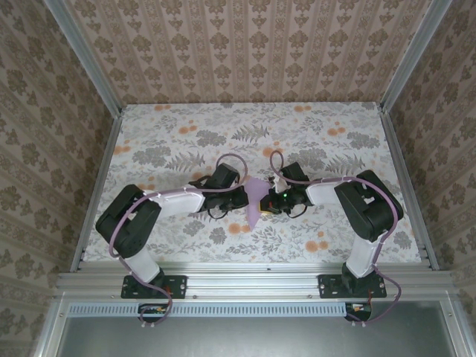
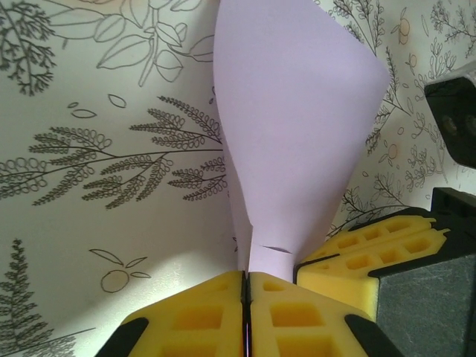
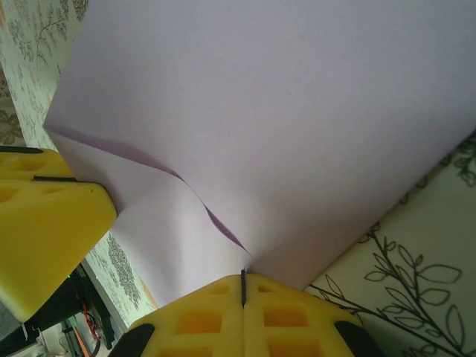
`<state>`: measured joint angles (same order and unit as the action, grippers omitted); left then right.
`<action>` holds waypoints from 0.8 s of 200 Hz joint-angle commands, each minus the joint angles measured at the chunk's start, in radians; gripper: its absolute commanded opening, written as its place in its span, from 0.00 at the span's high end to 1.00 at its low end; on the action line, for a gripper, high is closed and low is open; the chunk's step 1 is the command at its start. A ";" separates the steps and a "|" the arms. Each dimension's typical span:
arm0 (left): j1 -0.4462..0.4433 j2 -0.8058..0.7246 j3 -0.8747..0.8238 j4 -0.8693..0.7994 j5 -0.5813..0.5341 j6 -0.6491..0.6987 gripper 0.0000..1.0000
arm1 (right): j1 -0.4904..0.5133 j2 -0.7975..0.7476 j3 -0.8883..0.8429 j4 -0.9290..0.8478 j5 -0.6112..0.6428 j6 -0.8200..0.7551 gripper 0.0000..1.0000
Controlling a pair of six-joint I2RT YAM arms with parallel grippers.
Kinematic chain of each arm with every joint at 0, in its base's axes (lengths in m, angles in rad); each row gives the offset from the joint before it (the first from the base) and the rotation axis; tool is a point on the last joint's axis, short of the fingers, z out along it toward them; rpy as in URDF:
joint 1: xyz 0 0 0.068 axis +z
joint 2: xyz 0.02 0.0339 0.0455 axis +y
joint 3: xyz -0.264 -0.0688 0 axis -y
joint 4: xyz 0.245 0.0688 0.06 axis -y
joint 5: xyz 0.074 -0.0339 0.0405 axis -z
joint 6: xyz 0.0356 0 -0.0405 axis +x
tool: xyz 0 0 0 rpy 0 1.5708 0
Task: Fold a paper plane with a square sheet of paper (pick it up from the middle)
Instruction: Fold the wing for the fifth time at the center of the table.
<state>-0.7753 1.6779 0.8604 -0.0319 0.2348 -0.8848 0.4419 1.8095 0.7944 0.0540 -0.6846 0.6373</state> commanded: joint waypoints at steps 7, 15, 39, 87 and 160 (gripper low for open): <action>-0.014 0.014 0.041 -0.040 0.006 0.038 0.91 | -0.008 0.030 -0.020 -0.019 0.022 -0.017 0.97; -0.017 0.019 0.047 -0.040 0.007 0.038 0.91 | -0.008 0.032 -0.020 -0.019 0.022 -0.017 0.97; -0.031 0.035 0.066 -0.038 0.016 0.040 0.91 | -0.008 0.031 -0.018 -0.026 0.025 -0.021 0.97; -0.044 0.067 0.094 -0.023 0.020 0.034 0.91 | -0.008 0.029 -0.021 -0.022 0.026 -0.024 0.97; -0.056 0.119 0.110 0.034 0.038 0.013 0.91 | -0.008 0.027 -0.023 -0.016 0.026 -0.024 0.98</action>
<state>-0.8246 1.7725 0.9466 -0.0296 0.2554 -0.8688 0.4408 1.8107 0.7944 0.0540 -0.6849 0.6304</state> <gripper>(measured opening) 0.089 0.068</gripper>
